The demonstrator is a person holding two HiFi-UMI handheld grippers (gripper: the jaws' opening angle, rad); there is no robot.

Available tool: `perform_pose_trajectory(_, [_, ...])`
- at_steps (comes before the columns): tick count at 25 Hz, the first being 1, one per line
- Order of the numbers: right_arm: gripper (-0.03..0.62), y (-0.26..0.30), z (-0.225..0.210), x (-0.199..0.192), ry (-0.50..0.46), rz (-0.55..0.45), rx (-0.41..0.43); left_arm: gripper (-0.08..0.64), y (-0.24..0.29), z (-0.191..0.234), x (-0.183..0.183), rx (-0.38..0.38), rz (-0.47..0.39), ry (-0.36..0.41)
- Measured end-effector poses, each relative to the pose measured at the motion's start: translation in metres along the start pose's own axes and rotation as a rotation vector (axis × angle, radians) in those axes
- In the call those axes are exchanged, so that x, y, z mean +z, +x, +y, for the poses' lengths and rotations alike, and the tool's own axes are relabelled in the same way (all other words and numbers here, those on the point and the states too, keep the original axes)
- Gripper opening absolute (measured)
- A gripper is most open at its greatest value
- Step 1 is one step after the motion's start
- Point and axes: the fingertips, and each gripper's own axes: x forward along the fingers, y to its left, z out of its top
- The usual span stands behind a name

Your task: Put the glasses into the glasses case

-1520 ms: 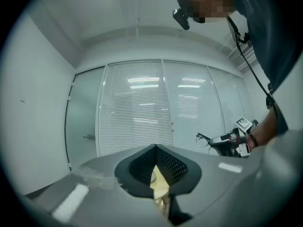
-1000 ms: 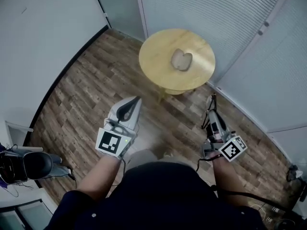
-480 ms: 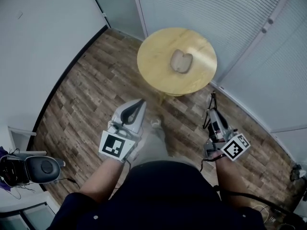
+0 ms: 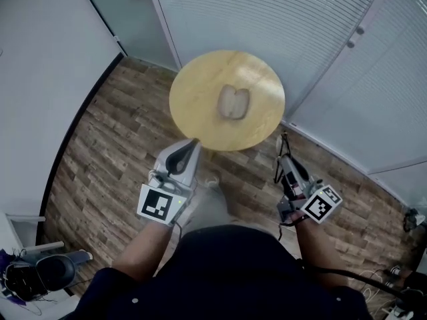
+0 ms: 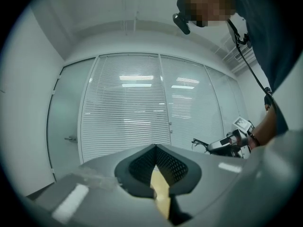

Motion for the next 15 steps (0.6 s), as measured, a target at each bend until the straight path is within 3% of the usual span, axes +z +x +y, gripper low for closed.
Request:
perform_pose_trajectory(4, [0.029, 0.033, -0.01, 0.004, 0.028, -0.004, -0.032, 0.0, 0.025, 0.035, -0.003, -0.031, -0.005, 0.004])
perform_pose_trajectory(10, [0.029, 0.087, -0.015, 0.023, -0.001, 0.021, -0.067, 0.0, 0.059, 0.089, -0.004, -0.061, -0.046, -0.03])
perform_pose_trajectory(15, [0.029, 0.129, -0.016, 0.029, -0.036, 0.057, -0.066, 0.0, 0.08, 0.128, -0.026, -0.057, -0.029, -0.045])
